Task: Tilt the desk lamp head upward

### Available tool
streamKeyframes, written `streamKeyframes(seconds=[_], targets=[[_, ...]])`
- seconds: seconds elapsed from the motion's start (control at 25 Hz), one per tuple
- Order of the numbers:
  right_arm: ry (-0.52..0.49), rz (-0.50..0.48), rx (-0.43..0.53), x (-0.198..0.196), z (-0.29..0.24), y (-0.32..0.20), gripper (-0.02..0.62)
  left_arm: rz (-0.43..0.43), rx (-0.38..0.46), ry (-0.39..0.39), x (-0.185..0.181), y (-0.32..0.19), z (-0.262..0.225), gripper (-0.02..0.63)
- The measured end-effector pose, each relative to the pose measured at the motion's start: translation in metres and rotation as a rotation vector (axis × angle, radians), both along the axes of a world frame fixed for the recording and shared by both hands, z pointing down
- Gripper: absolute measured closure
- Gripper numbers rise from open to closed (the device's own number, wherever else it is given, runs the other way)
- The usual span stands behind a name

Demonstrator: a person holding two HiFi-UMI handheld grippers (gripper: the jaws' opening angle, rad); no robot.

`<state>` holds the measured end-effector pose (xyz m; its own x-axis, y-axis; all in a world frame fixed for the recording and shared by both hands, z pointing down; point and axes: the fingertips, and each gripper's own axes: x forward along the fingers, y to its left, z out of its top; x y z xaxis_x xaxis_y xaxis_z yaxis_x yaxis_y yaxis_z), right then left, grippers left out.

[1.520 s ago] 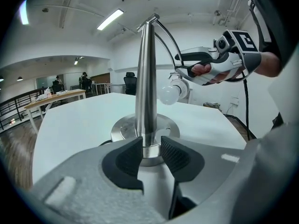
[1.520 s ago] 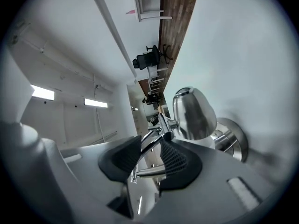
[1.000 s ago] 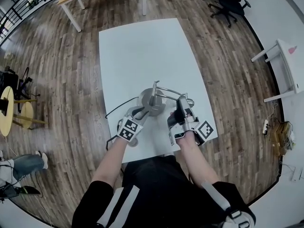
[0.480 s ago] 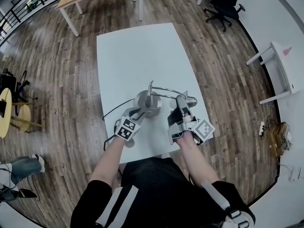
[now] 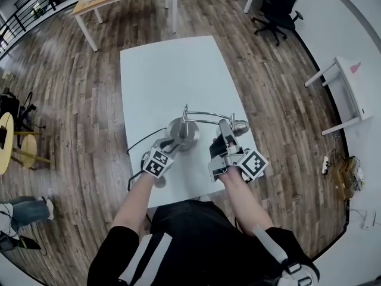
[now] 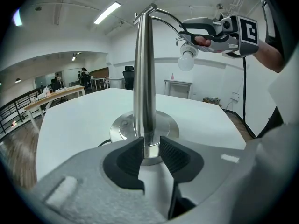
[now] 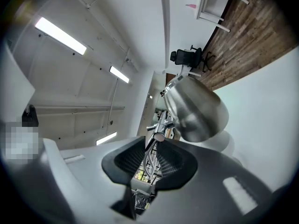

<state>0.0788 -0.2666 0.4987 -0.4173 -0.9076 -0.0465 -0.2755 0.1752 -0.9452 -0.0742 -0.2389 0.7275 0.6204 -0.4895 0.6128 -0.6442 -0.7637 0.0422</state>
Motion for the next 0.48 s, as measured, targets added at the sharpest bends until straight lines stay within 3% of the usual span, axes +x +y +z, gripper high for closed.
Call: streamKeyframes(seconds=[0.48], targets=[[0.150,-0.073,0.156,-0.020,-0.053,-0.008,0.560,0.009,-0.007,-0.024,0.003,-0.001,0.004,0.489]])
